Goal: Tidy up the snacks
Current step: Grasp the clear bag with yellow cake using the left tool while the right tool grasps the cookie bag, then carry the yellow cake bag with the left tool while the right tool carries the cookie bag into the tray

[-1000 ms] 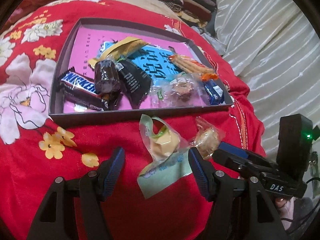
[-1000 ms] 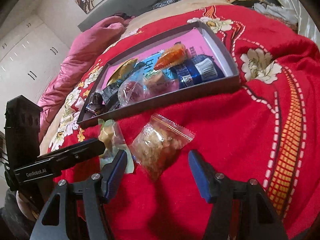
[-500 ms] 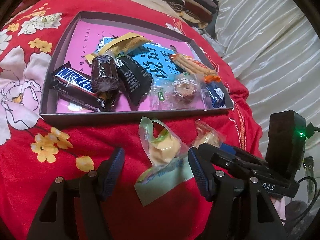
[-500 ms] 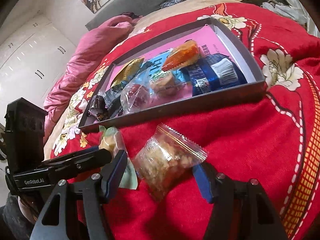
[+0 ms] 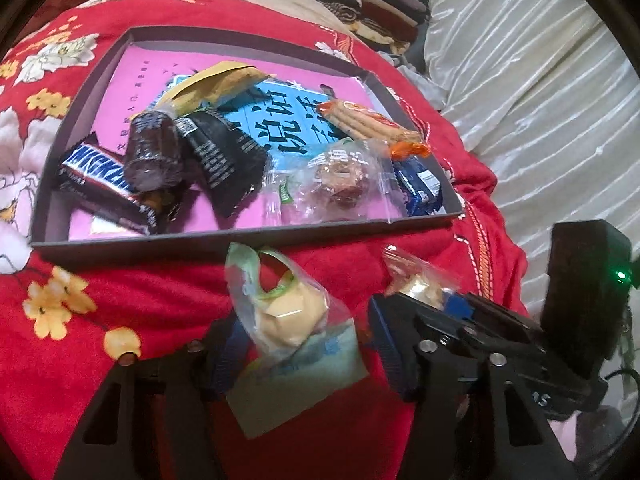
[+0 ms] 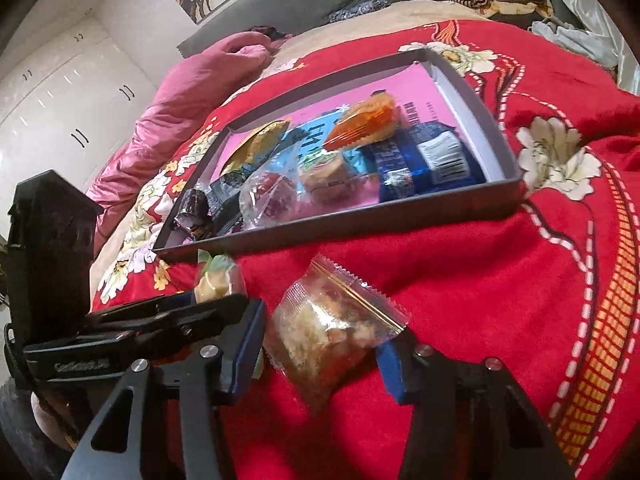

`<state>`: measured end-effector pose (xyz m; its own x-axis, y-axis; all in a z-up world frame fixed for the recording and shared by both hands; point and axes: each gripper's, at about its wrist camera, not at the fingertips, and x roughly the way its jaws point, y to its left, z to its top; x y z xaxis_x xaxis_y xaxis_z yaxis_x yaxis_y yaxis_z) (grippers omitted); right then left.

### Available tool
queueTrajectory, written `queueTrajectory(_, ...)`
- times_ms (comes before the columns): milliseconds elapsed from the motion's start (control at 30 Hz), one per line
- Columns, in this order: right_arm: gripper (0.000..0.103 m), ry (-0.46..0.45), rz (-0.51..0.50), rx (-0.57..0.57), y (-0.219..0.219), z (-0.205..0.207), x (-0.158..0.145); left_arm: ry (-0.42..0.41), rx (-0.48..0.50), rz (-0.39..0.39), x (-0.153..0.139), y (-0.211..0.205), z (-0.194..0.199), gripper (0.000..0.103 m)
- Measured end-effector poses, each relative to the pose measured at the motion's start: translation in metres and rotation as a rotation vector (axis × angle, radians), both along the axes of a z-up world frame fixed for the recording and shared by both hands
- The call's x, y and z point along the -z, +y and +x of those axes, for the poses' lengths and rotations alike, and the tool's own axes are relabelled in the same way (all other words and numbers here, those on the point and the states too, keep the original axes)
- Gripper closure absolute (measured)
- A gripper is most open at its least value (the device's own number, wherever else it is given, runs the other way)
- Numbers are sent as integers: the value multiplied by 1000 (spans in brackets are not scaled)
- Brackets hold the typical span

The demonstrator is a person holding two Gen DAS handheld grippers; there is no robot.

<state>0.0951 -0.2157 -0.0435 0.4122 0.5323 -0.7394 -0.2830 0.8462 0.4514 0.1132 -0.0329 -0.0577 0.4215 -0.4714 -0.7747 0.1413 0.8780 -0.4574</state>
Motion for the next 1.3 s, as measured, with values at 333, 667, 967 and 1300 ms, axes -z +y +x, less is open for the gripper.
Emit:
queueTrajectory(333,52,-45,5,31,-16,-7,-18,-13,22,-20,-5,5,1,70)
queueTrajectory(667,52,-125,33,69,-24,2,-49,-134,4,-27,-46,17,-6,70)
queueTrajectory(967,52,-182,37,86,-21,22,-66,-223,-69,22,-68,38,15,70)
queueTrajectory(1300,52,-216,15,118,-15,44,-70,-272,-121,47,-74,56,31,70)
